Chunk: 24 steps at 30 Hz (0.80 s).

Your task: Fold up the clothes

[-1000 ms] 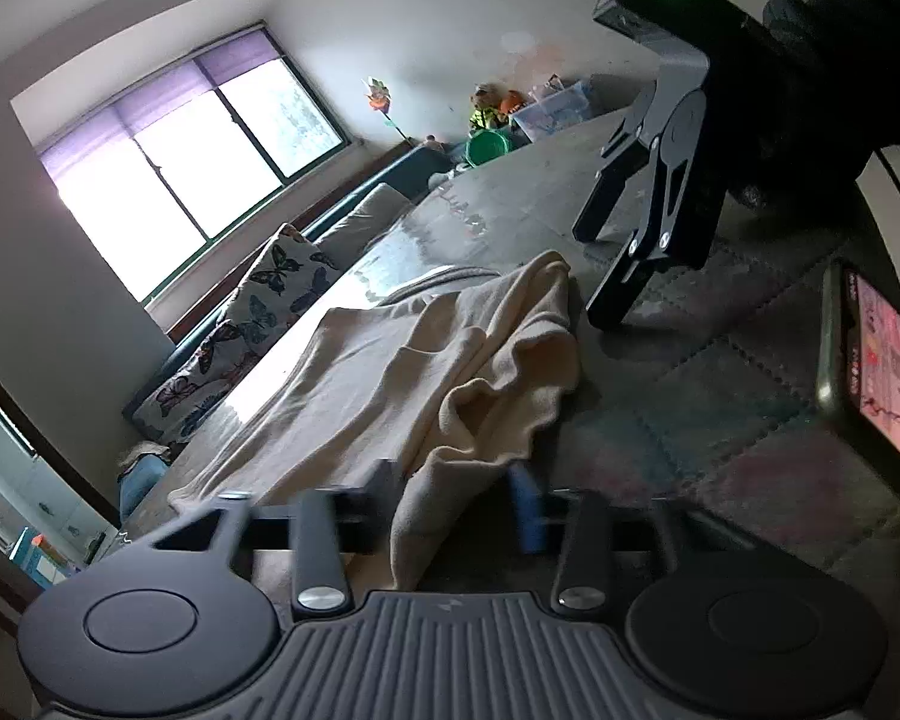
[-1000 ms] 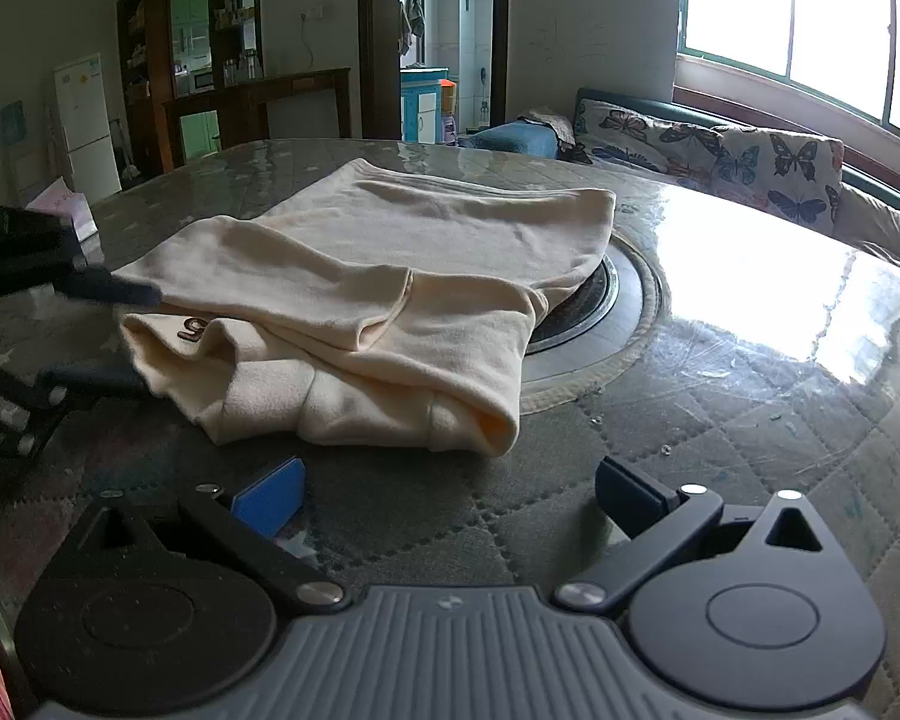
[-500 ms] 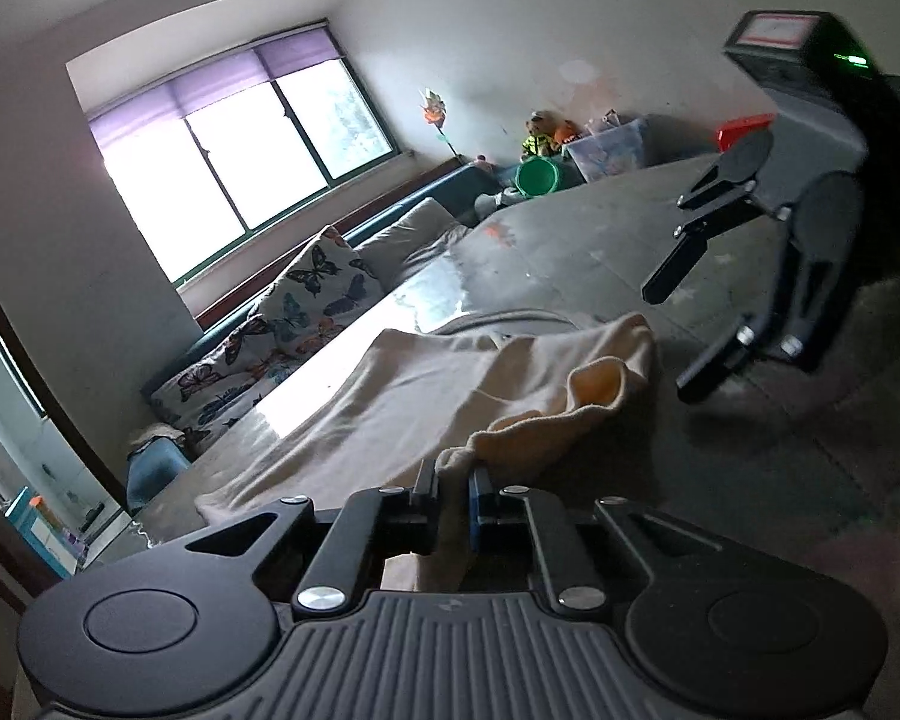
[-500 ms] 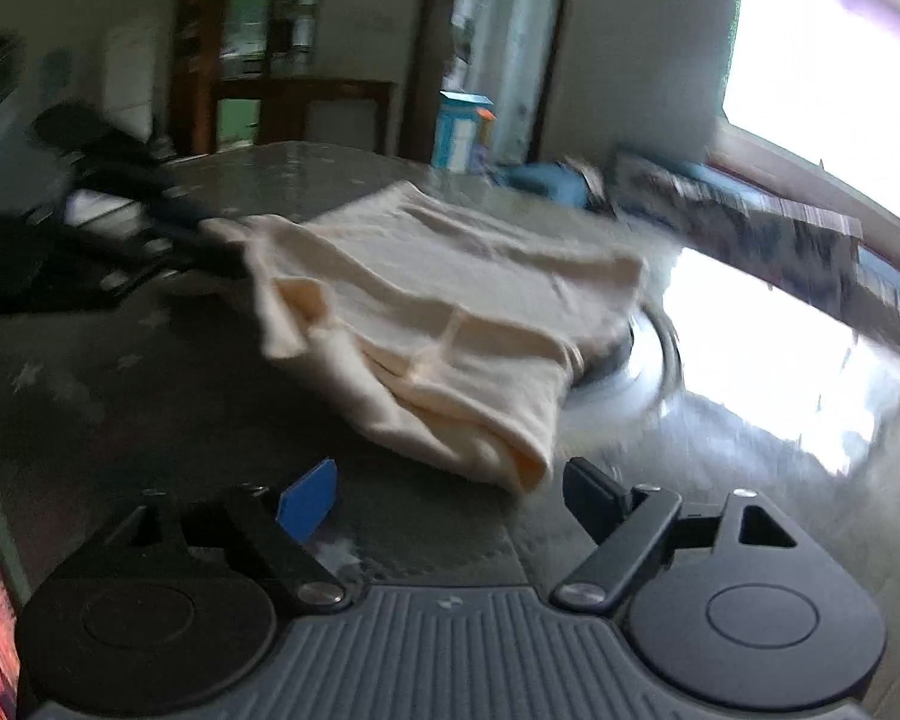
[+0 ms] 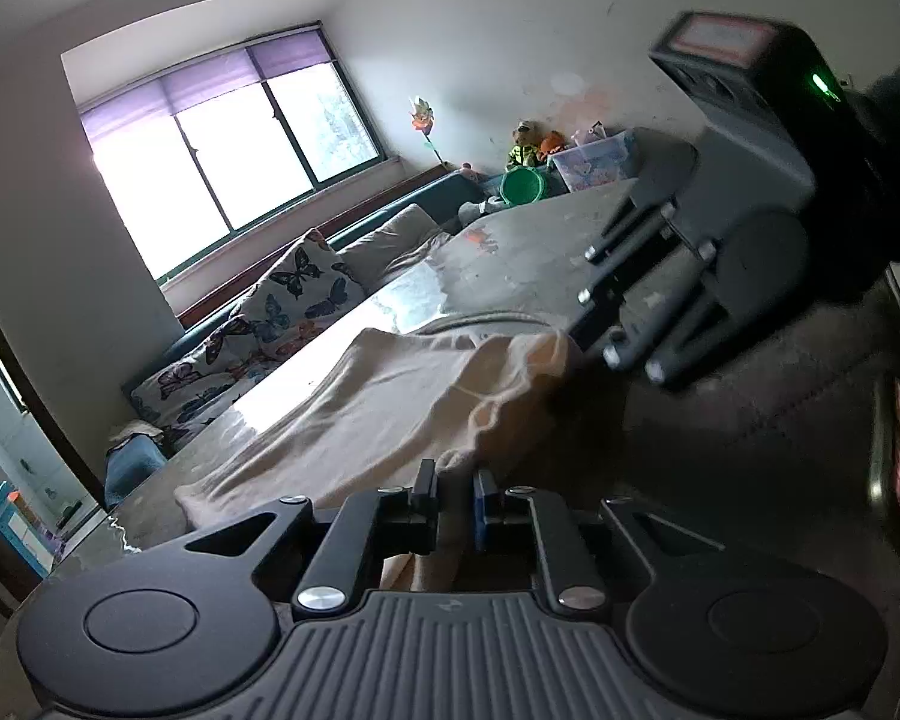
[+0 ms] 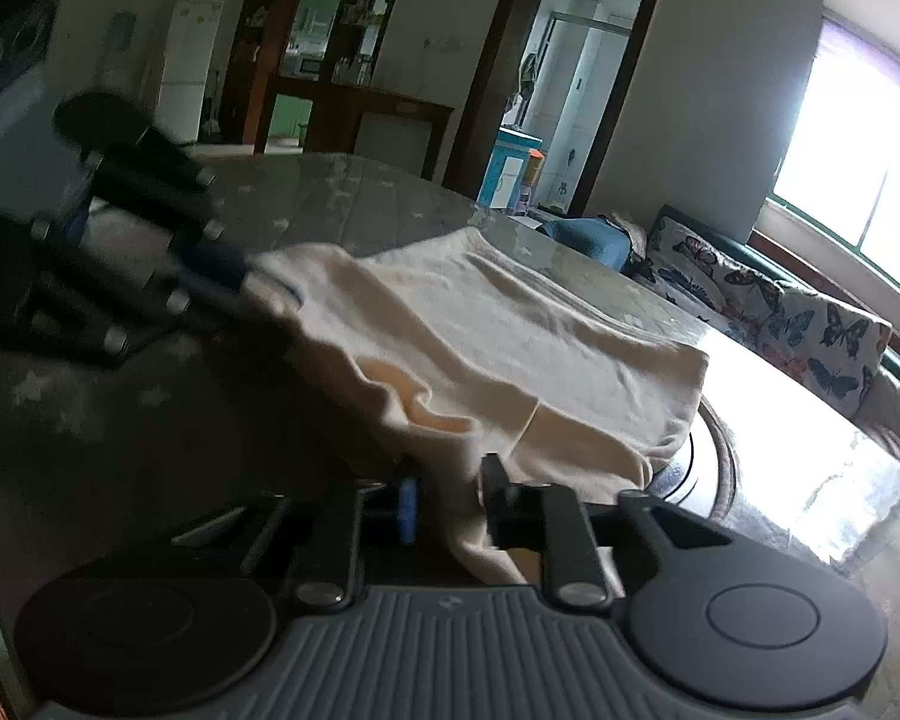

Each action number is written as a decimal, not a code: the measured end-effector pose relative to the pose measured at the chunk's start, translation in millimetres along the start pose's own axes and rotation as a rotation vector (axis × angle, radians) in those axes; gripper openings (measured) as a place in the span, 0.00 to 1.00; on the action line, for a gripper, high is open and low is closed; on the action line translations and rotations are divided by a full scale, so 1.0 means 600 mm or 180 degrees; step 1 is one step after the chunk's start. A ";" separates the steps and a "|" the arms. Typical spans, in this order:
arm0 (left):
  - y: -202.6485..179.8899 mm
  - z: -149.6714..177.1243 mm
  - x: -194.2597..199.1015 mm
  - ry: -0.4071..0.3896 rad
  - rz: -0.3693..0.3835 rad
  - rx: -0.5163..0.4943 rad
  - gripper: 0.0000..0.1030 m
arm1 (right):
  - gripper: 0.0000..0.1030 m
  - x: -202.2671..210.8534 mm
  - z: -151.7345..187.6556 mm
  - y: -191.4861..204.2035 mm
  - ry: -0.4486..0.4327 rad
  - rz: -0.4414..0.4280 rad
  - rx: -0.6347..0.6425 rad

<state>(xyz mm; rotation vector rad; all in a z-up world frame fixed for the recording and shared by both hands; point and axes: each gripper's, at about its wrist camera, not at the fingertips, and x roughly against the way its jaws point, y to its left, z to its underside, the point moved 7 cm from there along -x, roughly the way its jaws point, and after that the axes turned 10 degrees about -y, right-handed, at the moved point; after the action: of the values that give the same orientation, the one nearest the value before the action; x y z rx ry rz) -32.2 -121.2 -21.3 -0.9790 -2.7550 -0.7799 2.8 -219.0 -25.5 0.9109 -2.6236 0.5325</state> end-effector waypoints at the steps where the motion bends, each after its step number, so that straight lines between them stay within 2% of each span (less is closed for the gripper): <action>1: 0.000 0.003 0.003 0.0002 -0.0011 -0.0012 0.22 | 0.14 0.001 -0.003 -0.003 -0.0011 -0.0006 -0.0042; 4: 0.002 0.010 0.016 -0.0023 -0.0096 -0.0056 0.40 | 0.13 0.004 -0.011 -0.011 -0.0038 -0.0019 -0.0151; 10: 0.003 0.025 0.024 0.0057 -0.0142 -0.0161 0.49 | 0.09 0.004 -0.026 -0.025 -0.0090 -0.0026 -0.0327; 17: 0.013 0.045 0.008 0.0229 -0.0220 -0.0272 0.49 | 0.08 0.005 -0.042 -0.034 -0.0161 0.0004 -0.0368; 18: 0.014 0.047 0.008 0.0246 -0.0212 -0.0283 0.47 | 0.08 0.004 -0.043 -0.034 -0.0168 0.0012 -0.0356; 22: 0.016 0.057 0.008 0.0326 -0.0189 -0.0345 0.27 | 0.08 0.002 -0.042 -0.032 -0.0178 0.0038 -0.0337; 24: 0.017 0.063 0.008 0.0367 -0.0176 -0.0352 0.24 | 0.08 0.002 -0.041 -0.031 -0.0188 0.0047 -0.0343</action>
<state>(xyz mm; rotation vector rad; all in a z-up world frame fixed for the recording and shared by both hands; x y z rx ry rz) -27.2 -93.0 -48.2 -0.8505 -2.6753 -0.9744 17.9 -222.3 1.6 0.8869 -2.6846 0.3689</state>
